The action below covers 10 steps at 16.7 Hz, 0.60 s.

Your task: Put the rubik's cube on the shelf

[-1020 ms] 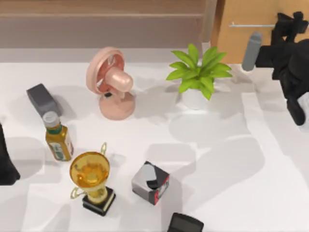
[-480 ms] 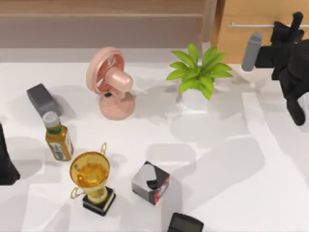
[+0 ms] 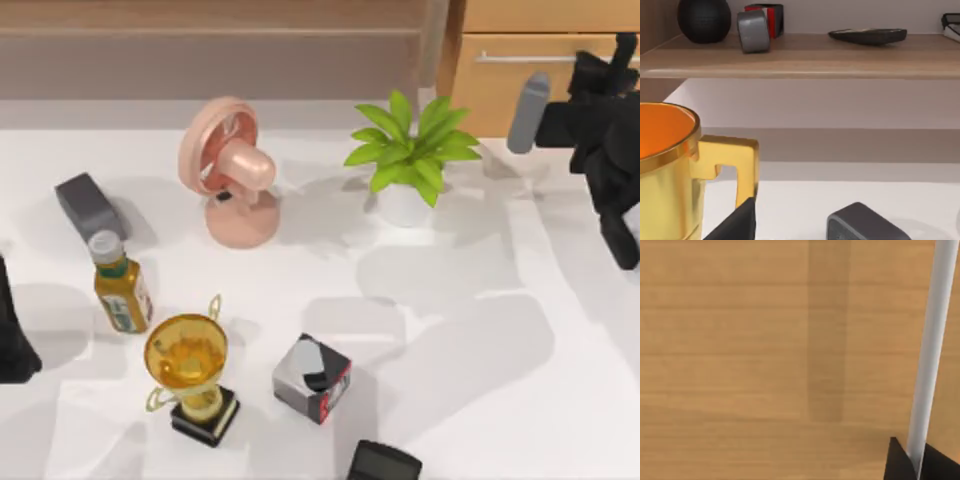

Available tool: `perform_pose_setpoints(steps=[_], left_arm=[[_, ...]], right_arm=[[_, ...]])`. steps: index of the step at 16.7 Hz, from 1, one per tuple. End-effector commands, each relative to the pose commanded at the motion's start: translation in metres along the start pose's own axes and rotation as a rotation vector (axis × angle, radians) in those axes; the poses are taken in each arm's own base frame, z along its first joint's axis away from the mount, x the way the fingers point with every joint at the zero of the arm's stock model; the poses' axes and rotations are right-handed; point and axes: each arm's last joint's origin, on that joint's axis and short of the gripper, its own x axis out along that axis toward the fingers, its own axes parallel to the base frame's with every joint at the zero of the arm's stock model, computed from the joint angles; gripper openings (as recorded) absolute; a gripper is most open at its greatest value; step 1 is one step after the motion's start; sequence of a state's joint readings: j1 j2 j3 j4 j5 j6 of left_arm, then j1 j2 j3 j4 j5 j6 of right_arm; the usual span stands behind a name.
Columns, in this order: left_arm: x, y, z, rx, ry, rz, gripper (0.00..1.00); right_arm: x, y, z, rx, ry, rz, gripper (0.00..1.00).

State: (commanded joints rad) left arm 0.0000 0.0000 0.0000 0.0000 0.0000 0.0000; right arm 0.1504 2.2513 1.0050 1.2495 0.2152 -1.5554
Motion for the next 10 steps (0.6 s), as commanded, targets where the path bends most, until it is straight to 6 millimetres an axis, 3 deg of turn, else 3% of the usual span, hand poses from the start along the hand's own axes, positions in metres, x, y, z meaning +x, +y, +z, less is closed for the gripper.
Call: perform_pose_setpoints(steps=[6,10], left_arm=[[0.0,0.0,0.0,0.0,0.0,0.0,1.0],[0.0,0.0,0.0,0.0,0.0,0.0,1.0]], right_arm=[[-0.044,0.002,0.003,-0.001,-0.015,0.006,0.0],[-0.053,0.003,0.006,-0.002,-0.026,0.011,0.0]])
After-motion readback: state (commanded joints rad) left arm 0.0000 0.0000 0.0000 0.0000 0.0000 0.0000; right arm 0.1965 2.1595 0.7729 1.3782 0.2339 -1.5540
